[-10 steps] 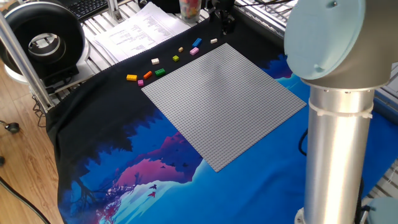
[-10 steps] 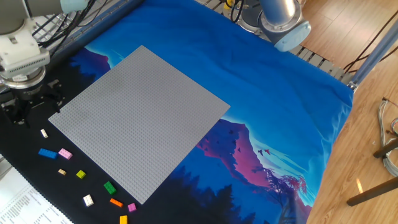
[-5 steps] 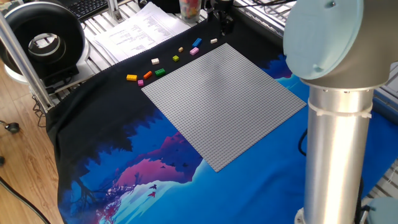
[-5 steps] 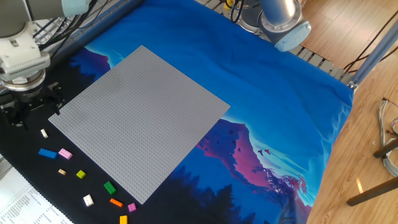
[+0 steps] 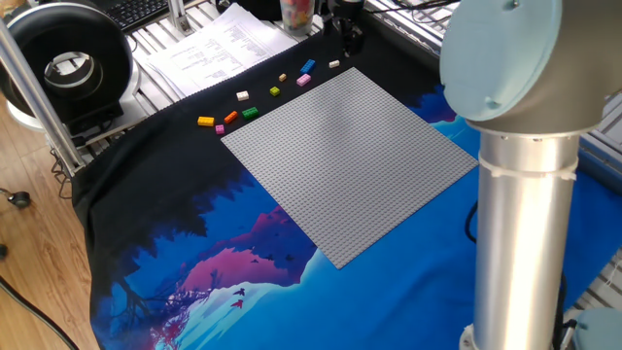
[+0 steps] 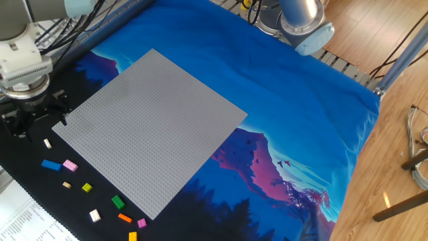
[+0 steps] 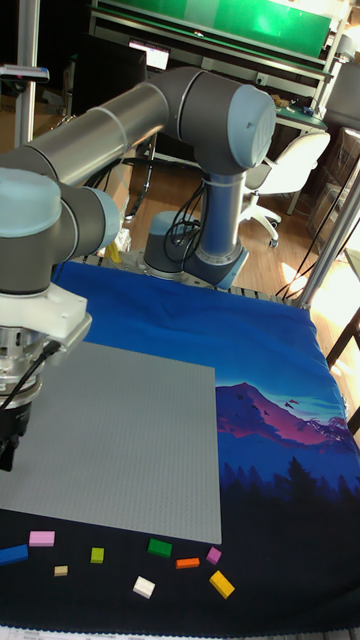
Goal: Build with small Lego blocks
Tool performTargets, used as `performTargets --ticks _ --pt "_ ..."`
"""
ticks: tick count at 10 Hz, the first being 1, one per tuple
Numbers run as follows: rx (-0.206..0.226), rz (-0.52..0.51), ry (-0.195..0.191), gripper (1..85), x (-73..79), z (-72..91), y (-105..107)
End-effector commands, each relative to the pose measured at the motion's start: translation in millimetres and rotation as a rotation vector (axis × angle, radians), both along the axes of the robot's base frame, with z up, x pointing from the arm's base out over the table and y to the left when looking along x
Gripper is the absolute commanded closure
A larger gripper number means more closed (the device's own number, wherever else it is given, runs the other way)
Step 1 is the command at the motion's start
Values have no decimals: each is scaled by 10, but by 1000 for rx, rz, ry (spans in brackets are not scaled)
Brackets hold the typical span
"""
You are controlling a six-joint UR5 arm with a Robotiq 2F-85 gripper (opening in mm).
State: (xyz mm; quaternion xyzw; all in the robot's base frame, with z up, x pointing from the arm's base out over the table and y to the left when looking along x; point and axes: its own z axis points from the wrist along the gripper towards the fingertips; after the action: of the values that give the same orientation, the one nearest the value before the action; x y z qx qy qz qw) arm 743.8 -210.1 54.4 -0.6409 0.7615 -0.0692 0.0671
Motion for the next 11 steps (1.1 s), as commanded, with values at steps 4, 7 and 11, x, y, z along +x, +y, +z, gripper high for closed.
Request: performTargets --ticks 4,7,11 --pt "57 -36 18 240 68 -189 -37" --pt "82 -57 33 223 34 -417 -71" --pt "58 -77 35 220 41 -490 -155"
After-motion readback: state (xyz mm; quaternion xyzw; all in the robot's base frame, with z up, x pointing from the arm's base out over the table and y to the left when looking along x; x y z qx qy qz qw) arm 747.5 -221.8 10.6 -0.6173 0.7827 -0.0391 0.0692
